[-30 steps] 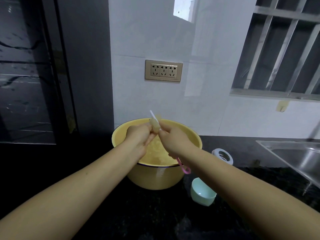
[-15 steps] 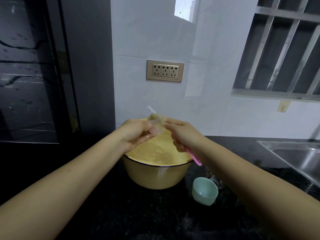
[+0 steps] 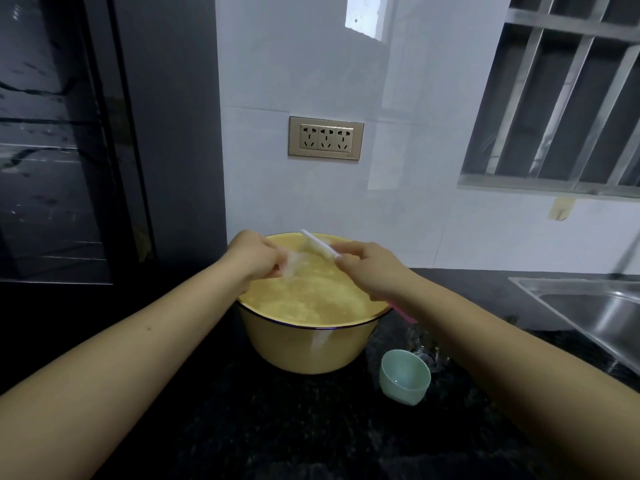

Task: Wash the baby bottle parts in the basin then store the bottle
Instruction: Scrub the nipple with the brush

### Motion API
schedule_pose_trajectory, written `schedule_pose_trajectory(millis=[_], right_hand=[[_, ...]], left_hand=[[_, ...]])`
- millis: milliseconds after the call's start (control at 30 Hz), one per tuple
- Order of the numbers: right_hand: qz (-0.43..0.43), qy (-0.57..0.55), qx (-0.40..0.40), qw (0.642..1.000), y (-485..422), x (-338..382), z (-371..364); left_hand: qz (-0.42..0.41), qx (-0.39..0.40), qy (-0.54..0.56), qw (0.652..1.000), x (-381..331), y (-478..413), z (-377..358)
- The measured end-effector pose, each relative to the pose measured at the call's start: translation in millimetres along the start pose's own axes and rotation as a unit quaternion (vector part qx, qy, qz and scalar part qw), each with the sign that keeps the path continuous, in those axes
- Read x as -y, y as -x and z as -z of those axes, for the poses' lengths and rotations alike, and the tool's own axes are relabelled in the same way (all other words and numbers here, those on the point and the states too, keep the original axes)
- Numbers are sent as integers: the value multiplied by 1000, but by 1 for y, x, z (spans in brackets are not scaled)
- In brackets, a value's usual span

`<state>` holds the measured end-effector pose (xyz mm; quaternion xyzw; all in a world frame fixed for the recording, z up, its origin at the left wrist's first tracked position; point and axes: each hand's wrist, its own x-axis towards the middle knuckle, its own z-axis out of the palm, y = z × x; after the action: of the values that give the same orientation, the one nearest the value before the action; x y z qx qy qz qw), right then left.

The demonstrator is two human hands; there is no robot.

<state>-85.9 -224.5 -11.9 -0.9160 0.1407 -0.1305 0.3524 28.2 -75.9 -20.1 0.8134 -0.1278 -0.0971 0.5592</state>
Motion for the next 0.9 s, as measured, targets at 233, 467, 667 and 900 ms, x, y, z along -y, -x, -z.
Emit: schedule_pose_trajectory(millis=[233,467,667,900], right_hand=[[-14,180,11,983,-3,-7,0],[-1,219,27,975,-2,-9,-3],[67,114,-30,991,5,-7,1],[139,0,-38,990,11,-6,8]], left_hand=[[-77,-46,-67,994,3,2,2],[-154,-29,-77,985,-8,23,-5],[-117,35,24,992,-14,34,-14],[-9,163,215,963,-19,48,-18]])
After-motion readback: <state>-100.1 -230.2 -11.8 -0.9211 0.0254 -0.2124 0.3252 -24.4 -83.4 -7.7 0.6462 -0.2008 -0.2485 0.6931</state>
